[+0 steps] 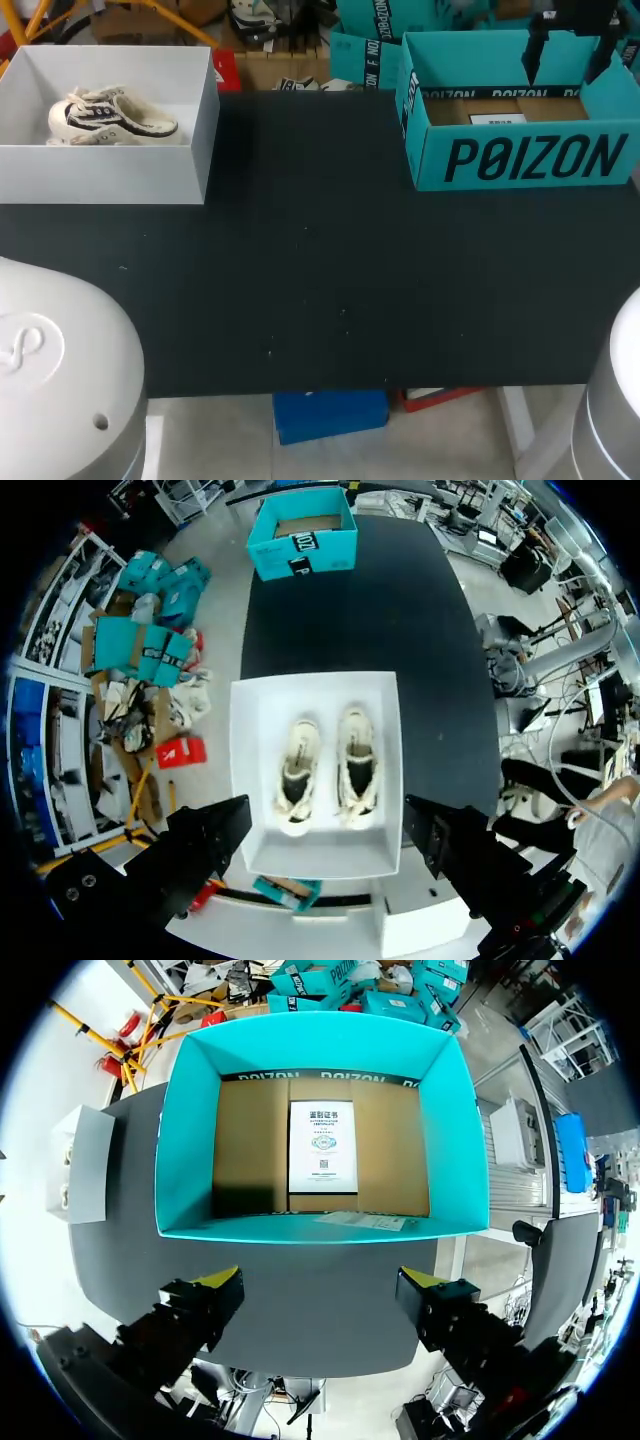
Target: Take the shoe out of the shoebox, open the shoe tongue, remove and reinsert the insole, then place the shoe into the shoebox
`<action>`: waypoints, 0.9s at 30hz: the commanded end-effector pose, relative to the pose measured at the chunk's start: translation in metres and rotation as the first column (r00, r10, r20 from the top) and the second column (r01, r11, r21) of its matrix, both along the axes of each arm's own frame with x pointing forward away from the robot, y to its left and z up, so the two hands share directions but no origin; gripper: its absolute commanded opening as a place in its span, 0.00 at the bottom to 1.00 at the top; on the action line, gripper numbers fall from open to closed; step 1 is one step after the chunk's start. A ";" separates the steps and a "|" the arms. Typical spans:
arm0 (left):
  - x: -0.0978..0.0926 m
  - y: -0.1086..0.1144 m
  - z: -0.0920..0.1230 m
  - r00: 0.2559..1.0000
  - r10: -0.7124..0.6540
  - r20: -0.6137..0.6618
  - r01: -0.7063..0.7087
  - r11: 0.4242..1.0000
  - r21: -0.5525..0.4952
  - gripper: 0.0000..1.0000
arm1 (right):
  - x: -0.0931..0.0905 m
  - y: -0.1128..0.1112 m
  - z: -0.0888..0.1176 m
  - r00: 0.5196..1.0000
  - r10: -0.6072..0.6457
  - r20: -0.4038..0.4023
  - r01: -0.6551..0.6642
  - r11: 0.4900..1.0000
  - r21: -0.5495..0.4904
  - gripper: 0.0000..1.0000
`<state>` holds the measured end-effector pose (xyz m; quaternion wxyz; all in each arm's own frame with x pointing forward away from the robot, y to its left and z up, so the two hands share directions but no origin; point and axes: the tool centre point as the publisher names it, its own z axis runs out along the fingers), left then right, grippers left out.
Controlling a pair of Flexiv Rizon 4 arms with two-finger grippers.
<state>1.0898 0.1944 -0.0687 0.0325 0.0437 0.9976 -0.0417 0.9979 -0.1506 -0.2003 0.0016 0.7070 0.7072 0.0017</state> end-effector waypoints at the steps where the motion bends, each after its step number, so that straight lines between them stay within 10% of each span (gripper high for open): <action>1: -0.001 0.003 0.000 0.950 -0.311 0.022 0.311 0.950 -0.001 1.00 | 0.001 0.000 0.000 1.000 0.000 -0.001 0.000 1.000 0.000 1.00; 27: -0.012 0.004 -0.151 0.992 -0.075 -0.103 0.084 0.993 0.088 1.00 | 0.001 0.000 0.000 1.000 0.000 -0.001 0.000 1.000 0.000 1.00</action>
